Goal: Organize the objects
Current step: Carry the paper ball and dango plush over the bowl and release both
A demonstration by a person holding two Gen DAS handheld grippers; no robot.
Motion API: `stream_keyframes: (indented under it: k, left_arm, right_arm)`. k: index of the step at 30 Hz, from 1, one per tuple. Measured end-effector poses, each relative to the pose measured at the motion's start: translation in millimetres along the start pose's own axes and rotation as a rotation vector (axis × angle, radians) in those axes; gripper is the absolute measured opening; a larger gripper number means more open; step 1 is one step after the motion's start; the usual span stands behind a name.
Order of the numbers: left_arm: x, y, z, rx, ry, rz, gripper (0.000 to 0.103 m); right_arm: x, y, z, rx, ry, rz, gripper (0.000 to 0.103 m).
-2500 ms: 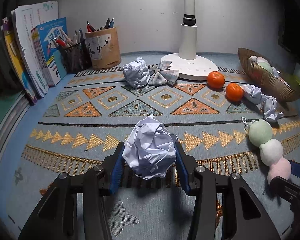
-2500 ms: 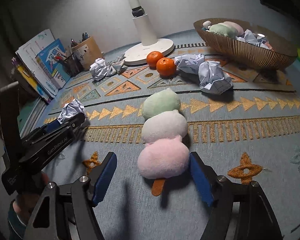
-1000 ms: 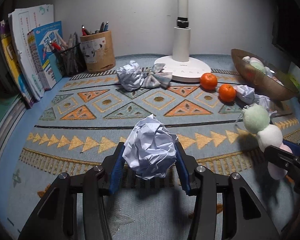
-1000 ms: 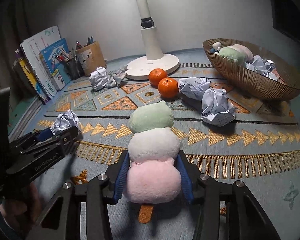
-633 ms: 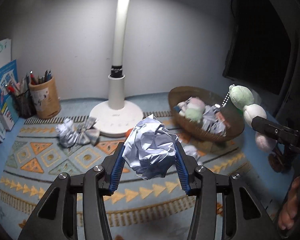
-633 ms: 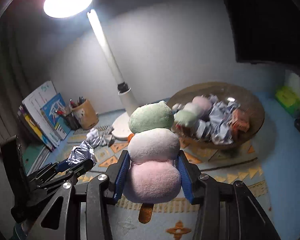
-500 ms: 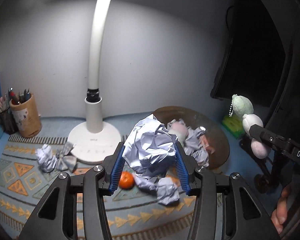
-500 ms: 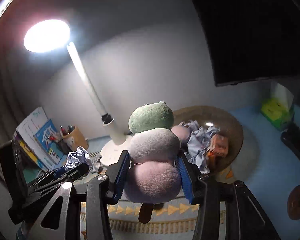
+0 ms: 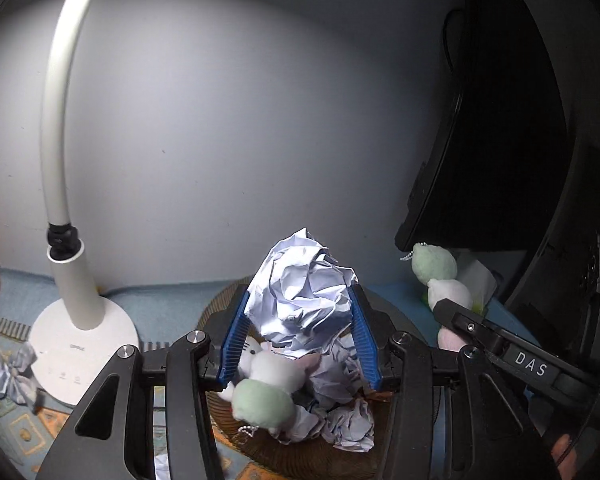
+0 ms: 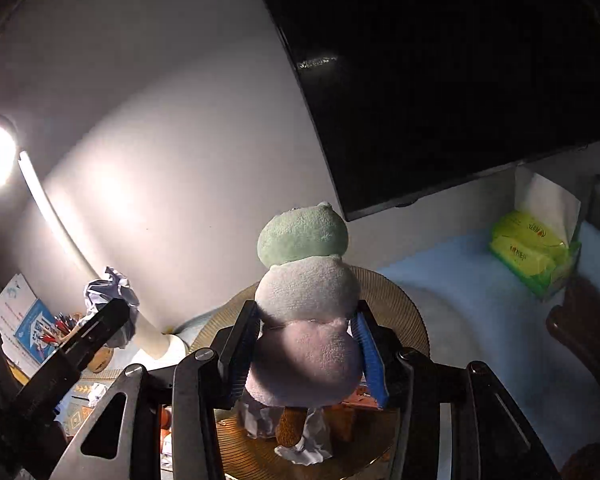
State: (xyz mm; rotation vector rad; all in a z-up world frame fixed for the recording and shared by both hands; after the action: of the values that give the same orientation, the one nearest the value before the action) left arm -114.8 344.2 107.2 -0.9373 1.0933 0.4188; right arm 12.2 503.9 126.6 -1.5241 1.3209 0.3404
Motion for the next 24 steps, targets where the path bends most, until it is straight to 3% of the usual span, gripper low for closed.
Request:
stream_keyframes:
  k: [3, 8, 10, 11, 12, 14, 19, 24]
  left_arm:
    - [17.0, 19.6, 9.9, 0.016, 0.054, -0.056, 0.045]
    - [31.7, 32.6, 15.4, 0.056, 0.061, -0.108, 0.045]
    - [36.3, 36.4, 20.6, 0.063, 0.096, -0.122, 0.049]
    - [38.9, 39.7, 24.6, 0.059, 0.113, -0.131, 0.059]
    - [41.1, 41.0, 25.4, 0.046, 0.124, -0.135, 0.079]
    - [43.5, 39.1, 23.8, 0.04, 0.119, -0.124, 0.098]
    - [37.6, 34.1, 8.5, 0.043, 0.093, -0.091, 0.099]
    - [20.3, 21.0, 4.1, 0.067, 0.043, -0.043, 0.099]
  right_arm:
    - [7.5, 10.4, 15.9, 0.017, 0.026, -0.015, 0.046]
    - [12.3, 13.8, 24.6, 0.0, 0.062, -0.046, 0.047]
    - [13.8, 17.4, 22.4, -0.004, 0.061, -0.06, 0.049]
    - [14.9, 23.7, 23.9, -0.017, 0.062, -0.083, 0.062]
    - [16.8, 29.6, 24.7, -0.029, 0.067, -0.098, 0.068]
    - [21.3, 33.9, 27.9, -0.023, 0.073, -0.115, 0.069]
    - [22.2, 30.7, 35.5, -0.042, 0.109, -0.097, 0.069]
    - [21.0, 22.1, 32.3, -0.042, 0.073, -0.021, 0.069]
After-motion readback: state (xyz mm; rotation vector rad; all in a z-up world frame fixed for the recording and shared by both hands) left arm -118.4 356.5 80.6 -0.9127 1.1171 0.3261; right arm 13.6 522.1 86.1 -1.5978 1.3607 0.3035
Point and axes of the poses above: each gripper's, at about its wrist camera, not at the fingertips, and y roughly the way its jaws point, z to its right, x to its underside, the point moved 5 cm from there along y, roughly the way its jaws point, and after that the axes turned 8 degrees about y, right-handed, at the moved point
